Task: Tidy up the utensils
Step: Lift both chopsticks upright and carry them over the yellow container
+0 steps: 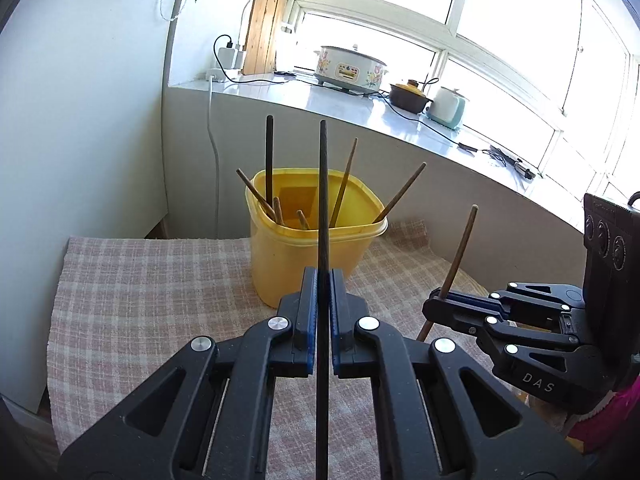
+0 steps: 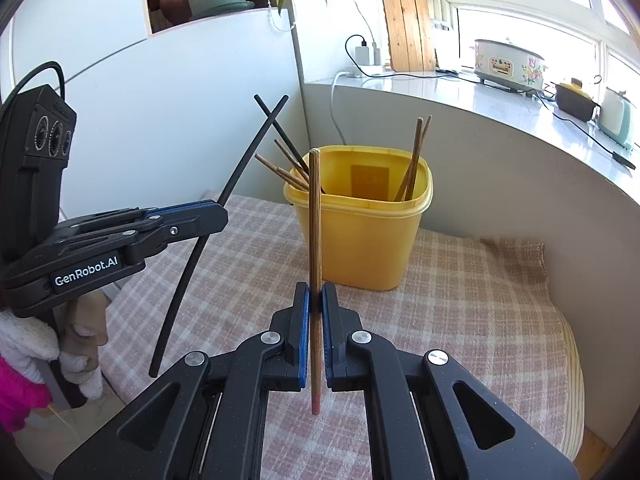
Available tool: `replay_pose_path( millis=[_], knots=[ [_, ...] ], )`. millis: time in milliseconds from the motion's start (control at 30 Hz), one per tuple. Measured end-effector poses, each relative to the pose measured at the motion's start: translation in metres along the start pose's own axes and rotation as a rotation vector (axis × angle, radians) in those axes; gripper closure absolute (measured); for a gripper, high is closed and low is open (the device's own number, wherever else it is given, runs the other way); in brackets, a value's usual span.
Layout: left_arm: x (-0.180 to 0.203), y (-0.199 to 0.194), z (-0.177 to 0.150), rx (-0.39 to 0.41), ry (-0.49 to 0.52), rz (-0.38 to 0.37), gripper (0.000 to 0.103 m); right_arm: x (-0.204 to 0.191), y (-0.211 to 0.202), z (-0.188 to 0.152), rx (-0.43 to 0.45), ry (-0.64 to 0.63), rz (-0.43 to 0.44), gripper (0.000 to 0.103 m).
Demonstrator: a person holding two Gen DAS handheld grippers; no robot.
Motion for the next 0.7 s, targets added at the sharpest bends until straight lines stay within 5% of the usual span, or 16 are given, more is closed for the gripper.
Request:
replay_pose_path(
  millis=[700],
  knots=[
    [0.004,0.022,0.116,0.204,-0.069,-0.032,0.100,0.022,-0.040,0.082,0.191,0.028,-0.002,0.099]
  ],
)
Point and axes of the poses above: each gripper's, at about its wrist camera, not at the fingertips, and y roughly the way its jaws point, x to its right, z to its top, the point moved 4 cm from there along y, roughly the way its jaws point, and after that the axes turned 9 degrees about -x, right-handed, at the moved point
